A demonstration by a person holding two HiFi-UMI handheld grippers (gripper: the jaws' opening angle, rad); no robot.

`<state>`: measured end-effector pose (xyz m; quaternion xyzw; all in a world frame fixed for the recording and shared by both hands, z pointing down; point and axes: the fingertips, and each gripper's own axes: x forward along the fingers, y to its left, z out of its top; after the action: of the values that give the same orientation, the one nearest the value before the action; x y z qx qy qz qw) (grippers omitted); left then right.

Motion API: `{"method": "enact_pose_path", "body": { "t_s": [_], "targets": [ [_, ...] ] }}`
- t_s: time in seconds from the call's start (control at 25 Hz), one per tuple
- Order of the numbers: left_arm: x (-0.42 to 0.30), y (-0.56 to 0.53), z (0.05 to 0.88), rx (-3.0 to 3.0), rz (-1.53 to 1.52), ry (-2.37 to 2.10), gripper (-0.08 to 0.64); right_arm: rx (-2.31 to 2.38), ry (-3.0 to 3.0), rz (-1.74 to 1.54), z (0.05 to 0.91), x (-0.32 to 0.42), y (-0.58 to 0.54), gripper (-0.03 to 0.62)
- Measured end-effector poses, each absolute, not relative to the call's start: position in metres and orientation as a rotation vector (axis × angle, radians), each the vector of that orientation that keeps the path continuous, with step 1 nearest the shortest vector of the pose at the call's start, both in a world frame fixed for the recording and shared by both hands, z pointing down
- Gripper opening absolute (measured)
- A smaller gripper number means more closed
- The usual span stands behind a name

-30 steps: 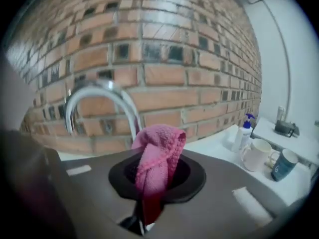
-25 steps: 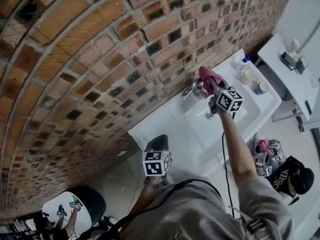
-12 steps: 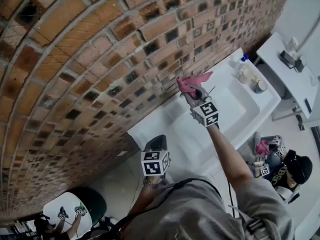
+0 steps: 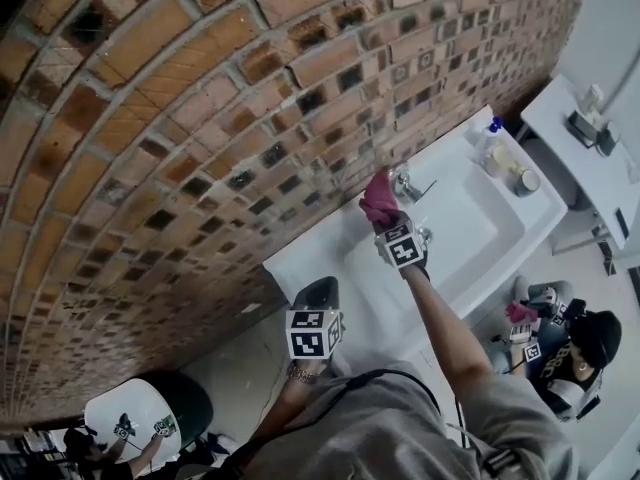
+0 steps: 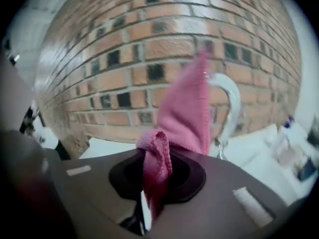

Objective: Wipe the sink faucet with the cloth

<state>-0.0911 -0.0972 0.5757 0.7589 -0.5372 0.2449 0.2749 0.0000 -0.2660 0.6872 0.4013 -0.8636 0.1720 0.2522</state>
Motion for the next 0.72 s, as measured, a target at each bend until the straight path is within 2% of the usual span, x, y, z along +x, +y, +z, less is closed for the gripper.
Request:
{"method": "enact_pose_path", "body": {
  "t_s": [0.12,0.24,0.36,0.72],
  "targets": [
    [-0.106,-0.069,0.581,1.982,0.689,-1.47,0.02,1.309,-2.148,0.789,0.729,0.06,-0.254,0.032],
    [-0.111,-0.05,0.588,1.96,0.685,-1.476,0.02,1.391,-2.198,0.934,0.689,0.086,-0.228,0.032],
    [-0.119,-0.032,0.589,1.953,0.669,-1.474,0.02,1.353,-2.332,1.012,0.675,0.068,-0.176,0.032],
    [-0.119,0.033,0.558,2.09,0.497,-1.423,0.02,1.27,-2.458,0.784,0.6,-0.02,-0.003,0.032]
  ]
}}
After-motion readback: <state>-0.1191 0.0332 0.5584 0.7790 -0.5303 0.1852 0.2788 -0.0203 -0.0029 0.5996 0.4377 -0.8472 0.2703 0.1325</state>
